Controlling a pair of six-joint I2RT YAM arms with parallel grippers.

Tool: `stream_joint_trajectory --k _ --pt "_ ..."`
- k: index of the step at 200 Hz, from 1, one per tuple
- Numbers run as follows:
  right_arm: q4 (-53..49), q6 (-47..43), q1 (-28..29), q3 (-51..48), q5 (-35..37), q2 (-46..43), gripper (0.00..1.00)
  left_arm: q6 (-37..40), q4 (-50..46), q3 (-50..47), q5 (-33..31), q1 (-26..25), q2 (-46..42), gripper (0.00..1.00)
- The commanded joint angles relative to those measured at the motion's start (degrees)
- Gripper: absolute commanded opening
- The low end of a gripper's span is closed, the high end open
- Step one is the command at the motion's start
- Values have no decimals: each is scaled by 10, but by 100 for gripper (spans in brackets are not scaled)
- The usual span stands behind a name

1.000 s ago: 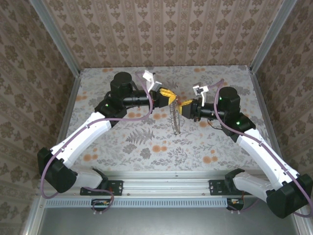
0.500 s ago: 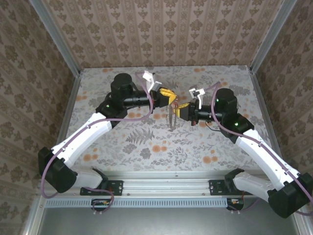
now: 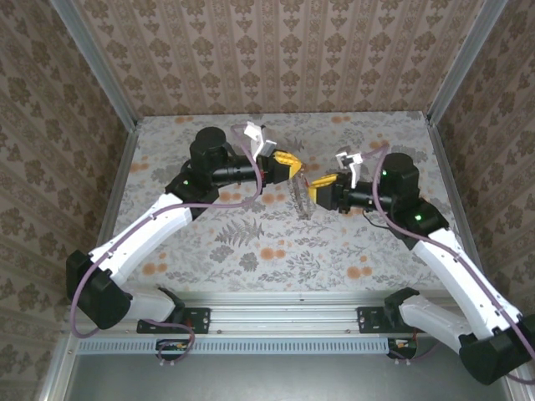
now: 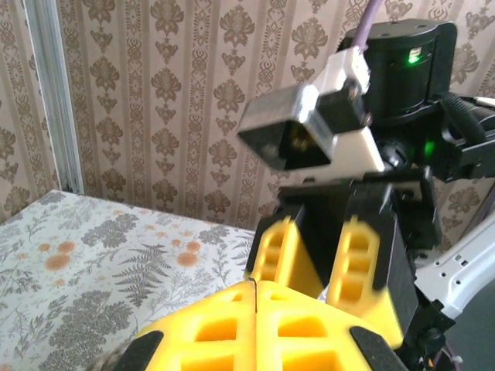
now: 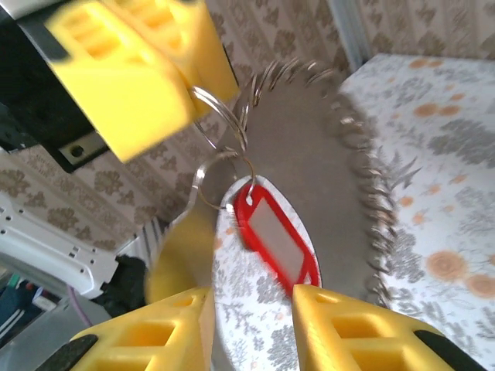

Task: Put the keys on the keyring

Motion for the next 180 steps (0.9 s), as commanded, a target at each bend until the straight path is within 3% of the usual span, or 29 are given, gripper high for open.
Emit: stream_joint_trajectory --k 1,102,180 --pt "-14 4 -25 -7 2 -34 34 -18 56 -13 5 -2 -11 0" --pt "229 146 -42 -7 -49 38 36 -58 122 -18 26 -2 6 0" --pt "265 168 -30 -6 -71 67 37 -59 116 -10 30 -2 10 0"
